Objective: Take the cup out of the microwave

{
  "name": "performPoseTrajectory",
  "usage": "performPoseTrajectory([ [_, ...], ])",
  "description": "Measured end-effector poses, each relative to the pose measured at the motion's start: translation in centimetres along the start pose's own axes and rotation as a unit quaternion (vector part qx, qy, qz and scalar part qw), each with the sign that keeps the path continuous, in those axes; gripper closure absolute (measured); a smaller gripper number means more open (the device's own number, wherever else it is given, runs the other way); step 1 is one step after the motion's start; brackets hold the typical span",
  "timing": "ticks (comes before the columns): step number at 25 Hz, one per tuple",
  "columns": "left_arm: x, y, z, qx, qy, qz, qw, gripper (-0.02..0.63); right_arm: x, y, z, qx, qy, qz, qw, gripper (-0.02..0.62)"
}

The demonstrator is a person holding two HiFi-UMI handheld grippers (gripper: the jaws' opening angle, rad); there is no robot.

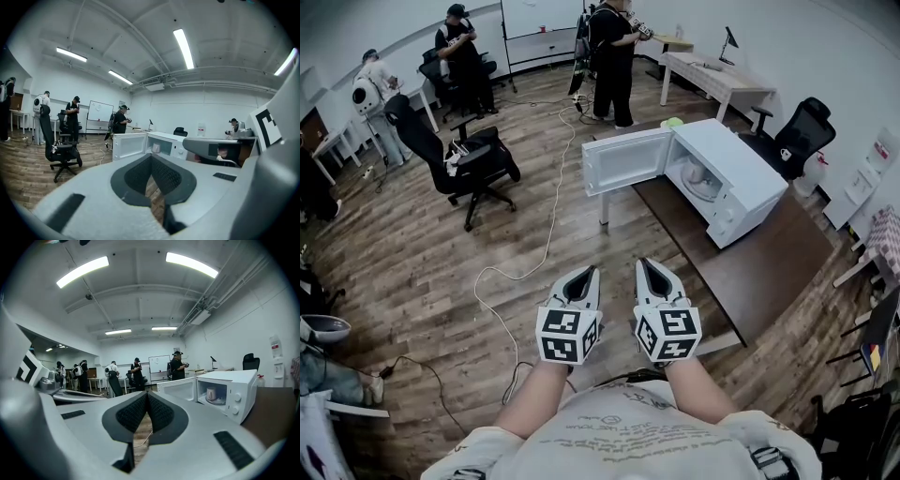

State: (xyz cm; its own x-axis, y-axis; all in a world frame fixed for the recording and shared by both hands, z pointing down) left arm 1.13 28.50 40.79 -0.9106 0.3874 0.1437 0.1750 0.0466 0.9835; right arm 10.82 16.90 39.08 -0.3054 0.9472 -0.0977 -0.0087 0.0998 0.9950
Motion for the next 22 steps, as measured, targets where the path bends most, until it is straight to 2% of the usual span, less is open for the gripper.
performPoseTrajectory([
  [5,1.4,0.3,-1.6,0.006,0.000,0.003,1.0000,0.592,-1.0,0.1,-2.3,0.002,0.010,-0.002,1.000,0.580],
  [9,2.1,0.3,-4.5,0.012,0.003,-0.011,0.9999,0.592,-3.2,0.0,-5.1,-0.009,0.023,-0.015,1.000,0.580],
  [15,3.8,-1.0,-11.7,0.016,0.009,-0.049,0.9986,0.592,-7.4,-0.5,-11.2,-0.028,0.040,-0.015,0.999,0.580],
  [22,4.0,-3.2,-21.2,0.020,0.036,-0.060,0.9974,0.593,-13.7,-2.2,-17.2,-0.023,0.064,-0.007,0.998,0.580],
])
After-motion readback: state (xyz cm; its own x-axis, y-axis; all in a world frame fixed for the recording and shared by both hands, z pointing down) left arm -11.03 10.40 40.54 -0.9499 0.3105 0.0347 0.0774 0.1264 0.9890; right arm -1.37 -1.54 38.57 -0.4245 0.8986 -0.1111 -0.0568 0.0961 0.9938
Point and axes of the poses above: the fingertips, and each gripper's own axes: z backward along the fingers, x to its left, y out of its underside, the point moved 7 cm from there along z, backward along the fingers, and after that the axes turned 5 degrees about -x, right-handed, at the moved point
